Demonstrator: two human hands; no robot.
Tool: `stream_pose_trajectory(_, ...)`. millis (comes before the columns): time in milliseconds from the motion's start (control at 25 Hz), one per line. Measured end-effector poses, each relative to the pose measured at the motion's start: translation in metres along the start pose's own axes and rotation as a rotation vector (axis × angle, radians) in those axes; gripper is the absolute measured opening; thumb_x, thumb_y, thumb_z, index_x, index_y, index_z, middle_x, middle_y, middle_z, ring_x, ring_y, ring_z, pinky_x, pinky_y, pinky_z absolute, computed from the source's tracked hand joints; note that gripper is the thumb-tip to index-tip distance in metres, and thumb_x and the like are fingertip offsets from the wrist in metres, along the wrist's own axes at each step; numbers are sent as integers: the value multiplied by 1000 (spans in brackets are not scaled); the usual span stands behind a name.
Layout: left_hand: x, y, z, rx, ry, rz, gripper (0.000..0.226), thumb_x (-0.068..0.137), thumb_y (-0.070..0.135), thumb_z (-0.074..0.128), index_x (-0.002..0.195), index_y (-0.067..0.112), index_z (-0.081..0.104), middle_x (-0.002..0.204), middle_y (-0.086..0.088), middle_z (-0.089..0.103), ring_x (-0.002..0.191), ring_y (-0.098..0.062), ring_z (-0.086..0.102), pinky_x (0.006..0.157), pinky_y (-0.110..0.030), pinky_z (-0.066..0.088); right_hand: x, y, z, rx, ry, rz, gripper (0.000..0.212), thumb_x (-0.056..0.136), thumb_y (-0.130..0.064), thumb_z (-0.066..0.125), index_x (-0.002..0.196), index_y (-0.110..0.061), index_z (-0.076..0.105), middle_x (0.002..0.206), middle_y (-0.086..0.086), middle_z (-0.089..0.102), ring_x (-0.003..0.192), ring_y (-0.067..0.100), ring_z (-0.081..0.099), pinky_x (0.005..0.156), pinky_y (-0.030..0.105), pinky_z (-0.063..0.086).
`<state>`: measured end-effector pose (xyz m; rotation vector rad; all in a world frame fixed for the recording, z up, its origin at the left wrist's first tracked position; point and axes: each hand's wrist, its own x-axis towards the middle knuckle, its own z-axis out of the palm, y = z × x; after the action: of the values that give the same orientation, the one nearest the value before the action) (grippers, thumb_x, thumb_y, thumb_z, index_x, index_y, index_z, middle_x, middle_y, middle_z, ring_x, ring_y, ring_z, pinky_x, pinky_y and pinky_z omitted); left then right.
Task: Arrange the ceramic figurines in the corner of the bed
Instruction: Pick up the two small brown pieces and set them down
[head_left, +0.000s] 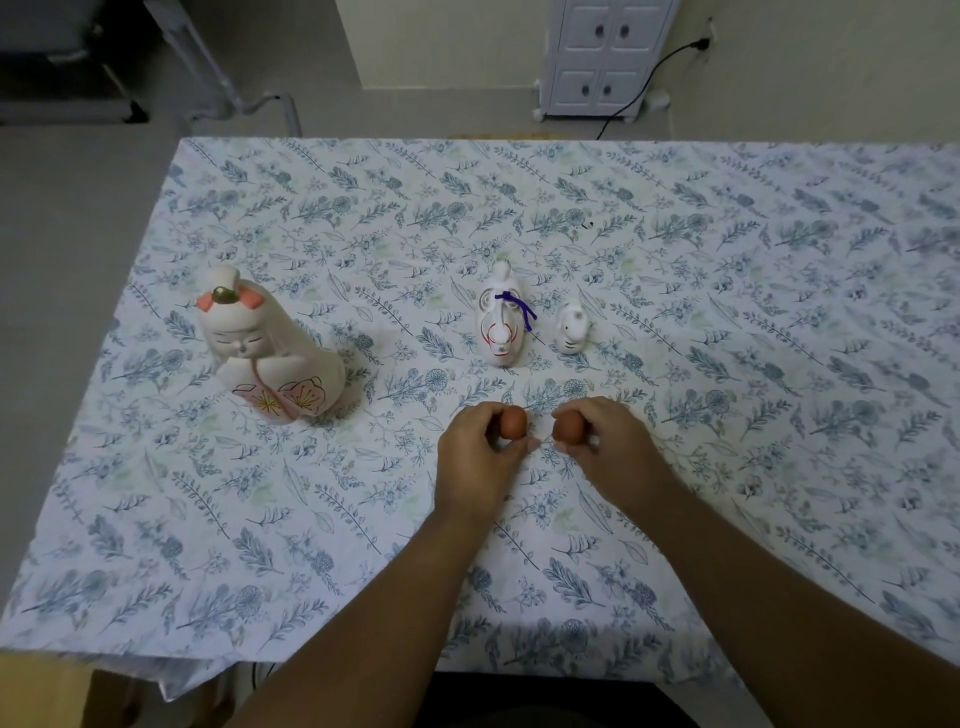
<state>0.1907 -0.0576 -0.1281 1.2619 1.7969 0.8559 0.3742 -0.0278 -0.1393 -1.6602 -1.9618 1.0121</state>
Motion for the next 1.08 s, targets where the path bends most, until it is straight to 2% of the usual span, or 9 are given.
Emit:
stream_pose_trajectory(120,-2,1,1,18,11,-8,31,71,28,89,94,23,69,92,8,67,86,-12,63,79,-39,56,1,-4,0,29,-7,33,38,79,-6,82,111,-21,68,106,-6,62,105,14,56,88,9,37)
stream_pose_trajectory(240,-2,3,2,23,21,-19,30,71,29,88,93,25,68,92,9,66,86,-10,63,79,-38,56,1,-9,-1,44,4,57,40,79,-4,82,115,-18,68,111,0,63,108,18,57,95,31,50)
stream_pose_trajectory(320,-3,3,3,8,21,-29,31,70,28,89,92,25,67,93,9,67,87,-10,64,79,-38,56,-1,-12,-1,47,2,84,50,79,-4,82,124,-16,65,115,3,64,113,21,57,99,40,49)
stream_pose_trajectory(480,-9,6,-3,15,7,-39,47,68,34,90,108,25,66,102,12,68,97,-7,63,84,-29,54,-11,-16,-4,96,-42,136,68,80,-14,83,140,-22,53,127,3,58,120,19,52,102,35,43)
stream_pose_trajectory(600,-28,6,-18,85,60,-1,48,78,44,78,120,29,62,113,15,65,109,-8,60,88,-21,45,-23,-27,-13,20,35,30,66,84,-26,79,144,-17,51,144,4,54,135,22,46,111,39,39)
stream_pose_trajectory(680,-45,3,-29,139,104,21,52,90,42,67,137,22,56,135,3,61,127,-14,53,102,-25,40,-32,-37,-17,-145,78,-68,64,92,-35,70,148,-16,47,154,4,48,146,25,37,119,46,31)
stream_pose_trajectory(800,-69,4,-51,261,184,40,58,98,42,56,149,18,43,155,-3,44,146,-17,32,118,-34,28,-42,-62,-14,-300,37,-174,60,101,-45,51,154,-20,38,164,-2,34,154,18,19,124,41,9)
stream_pose_trajectory(920,-82,2,-79,409,248,100,62,100,41,52,152,11,37,159,-7,37,150,-22,23,122,-40,21,-41,-93,5,-367,-57,-287,63,103,-50,41,157,-20,32,167,-3,27,156,15,11,121,33,-4)
stream_pose_trajectory(1080,-82,-10,-132,468,368,90,65,100,42,51,154,11,33,161,-6,33,151,-22,21,122,-38,16,-24,-142,37,-416,-143,-375,69,102,-56,34,160,-20,23,169,-3,19,157,14,5,123,35,-5)
